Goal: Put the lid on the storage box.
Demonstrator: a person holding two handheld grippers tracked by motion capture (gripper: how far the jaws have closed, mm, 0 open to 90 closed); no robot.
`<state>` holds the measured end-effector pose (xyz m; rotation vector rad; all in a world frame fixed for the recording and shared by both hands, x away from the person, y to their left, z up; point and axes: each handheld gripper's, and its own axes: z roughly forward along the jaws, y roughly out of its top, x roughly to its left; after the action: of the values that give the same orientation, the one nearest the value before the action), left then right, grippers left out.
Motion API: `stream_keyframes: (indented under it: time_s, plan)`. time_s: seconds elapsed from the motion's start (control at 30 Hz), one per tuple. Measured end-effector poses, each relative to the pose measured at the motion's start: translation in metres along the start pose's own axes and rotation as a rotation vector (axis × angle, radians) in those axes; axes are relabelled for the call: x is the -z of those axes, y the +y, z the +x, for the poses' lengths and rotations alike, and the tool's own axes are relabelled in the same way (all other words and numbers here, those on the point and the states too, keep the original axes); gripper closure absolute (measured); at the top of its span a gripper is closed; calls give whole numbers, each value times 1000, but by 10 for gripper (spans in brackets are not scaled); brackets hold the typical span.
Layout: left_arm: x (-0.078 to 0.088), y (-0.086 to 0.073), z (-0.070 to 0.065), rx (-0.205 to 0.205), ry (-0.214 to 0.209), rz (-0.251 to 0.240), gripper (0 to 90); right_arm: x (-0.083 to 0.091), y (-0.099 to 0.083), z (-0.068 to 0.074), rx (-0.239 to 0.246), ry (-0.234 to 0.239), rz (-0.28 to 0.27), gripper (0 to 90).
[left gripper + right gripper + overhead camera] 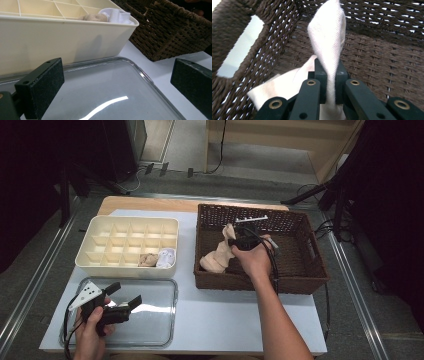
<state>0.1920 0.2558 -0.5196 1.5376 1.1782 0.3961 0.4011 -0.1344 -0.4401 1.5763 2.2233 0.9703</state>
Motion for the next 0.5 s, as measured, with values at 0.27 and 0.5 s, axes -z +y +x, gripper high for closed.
stream_keyframes:
  time_s: [0.27,0.5]
  plan:
    - [-1,0,-3,-6,-9,3,0,19,-14,4,-2,13,-48,865]
    - [-3,-1,-6,-19,-18,10,0,40,-25,5,3,14,-105,865]
